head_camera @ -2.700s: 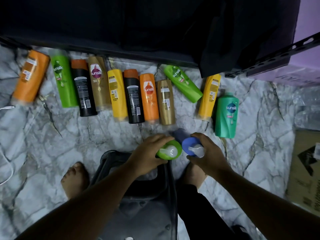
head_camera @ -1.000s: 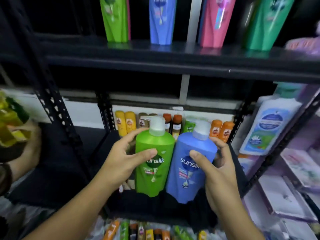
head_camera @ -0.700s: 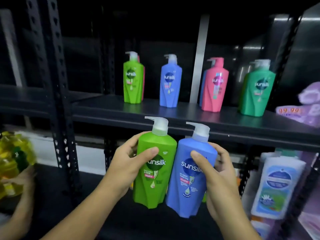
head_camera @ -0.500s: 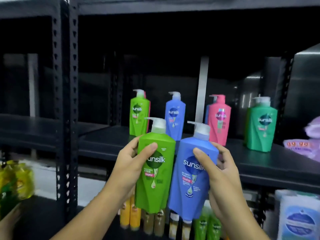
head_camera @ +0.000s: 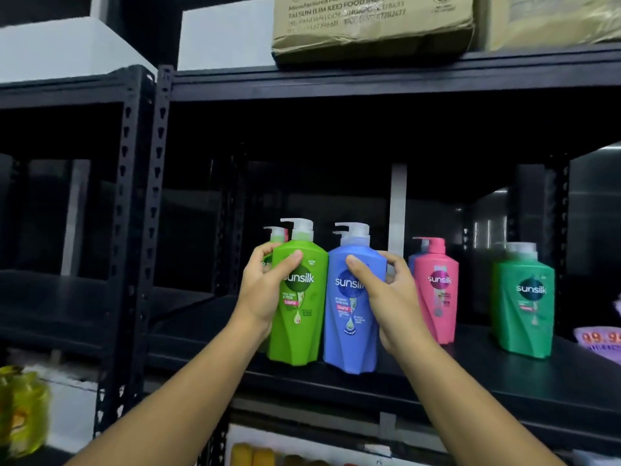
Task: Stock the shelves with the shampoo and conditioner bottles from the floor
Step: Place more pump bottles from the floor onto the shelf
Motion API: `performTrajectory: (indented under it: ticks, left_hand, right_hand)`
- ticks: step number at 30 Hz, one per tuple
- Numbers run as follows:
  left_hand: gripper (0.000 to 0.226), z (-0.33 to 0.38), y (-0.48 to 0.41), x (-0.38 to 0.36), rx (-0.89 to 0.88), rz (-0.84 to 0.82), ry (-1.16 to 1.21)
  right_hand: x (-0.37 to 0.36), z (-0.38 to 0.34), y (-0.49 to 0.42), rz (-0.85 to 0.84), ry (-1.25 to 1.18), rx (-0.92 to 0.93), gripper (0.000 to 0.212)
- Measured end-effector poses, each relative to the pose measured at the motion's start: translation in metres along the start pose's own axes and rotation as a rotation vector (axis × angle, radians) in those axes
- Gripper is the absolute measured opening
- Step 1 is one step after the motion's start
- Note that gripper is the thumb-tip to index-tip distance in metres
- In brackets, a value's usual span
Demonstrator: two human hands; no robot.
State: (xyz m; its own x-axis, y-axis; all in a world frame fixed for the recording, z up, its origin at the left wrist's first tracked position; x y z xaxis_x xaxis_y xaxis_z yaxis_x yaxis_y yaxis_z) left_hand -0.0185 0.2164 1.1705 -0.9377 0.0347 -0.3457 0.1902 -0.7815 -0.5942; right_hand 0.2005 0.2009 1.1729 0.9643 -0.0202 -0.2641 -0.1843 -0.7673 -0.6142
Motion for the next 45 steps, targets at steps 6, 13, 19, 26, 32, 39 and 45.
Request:
performTrajectory:
  ticks: [6,13,19,26,32,39,45]
  left_hand:
    - [0.055,-0.026,-0.023,0.011,-0.021,0.01,-0.183]
    - [0.107,-0.063,-0.014,0.013,-0.013,-0.292,-0.569]
    - [0.098,-0.066,-0.035,0.039,0.044,-0.174,-0.683]
    - [0.097,-0.07,-0.054,0.067,0.067,-0.063,-0.68]
    - [0.108,-0.083,-0.063,0.082,0.124,-0.005,-0.585]
    - [0.077,-0.088,-0.063,0.086,0.119,0.002,-0.655]
    - [0.071,-0.093,-0.06,0.088,0.165,-0.049,-0.762]
  right_hand:
    - [-0.002,0.021,-0.017,-0.087,0.285,0.039,0.053]
    - [0.004,0.062,-0.008,-0.325,0.387,-0.117,0.066]
    - [0.011,0.088,-0.027,-0.284,0.366,-0.173,0.072]
    - [0.015,0.115,-0.031,-0.212,0.469,-0.17,0.064]
    - [0.024,0.125,-0.036,-0.173,0.522,-0.196,0.059]
    - [0.027,0.125,-0.034,-0.156,0.69,-0.22,0.053]
    - [0.028,0.124,-0.034,-0.141,0.763,-0.224,0.056]
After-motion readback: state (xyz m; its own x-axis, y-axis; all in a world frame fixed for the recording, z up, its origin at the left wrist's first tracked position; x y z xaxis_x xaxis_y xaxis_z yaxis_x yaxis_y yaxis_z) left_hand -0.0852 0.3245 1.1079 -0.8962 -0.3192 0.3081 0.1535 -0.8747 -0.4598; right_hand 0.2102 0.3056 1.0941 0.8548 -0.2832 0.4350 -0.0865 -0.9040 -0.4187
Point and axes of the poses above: each hand's wrist, its own y-axis away from the middle knuckle, its own x-axis out of the back of the hand, z = x × y, the point moved 9 cm from there along -y, towards the middle knuckle, and after that the axes turned 1 degree about x, right-handed, at the moved point
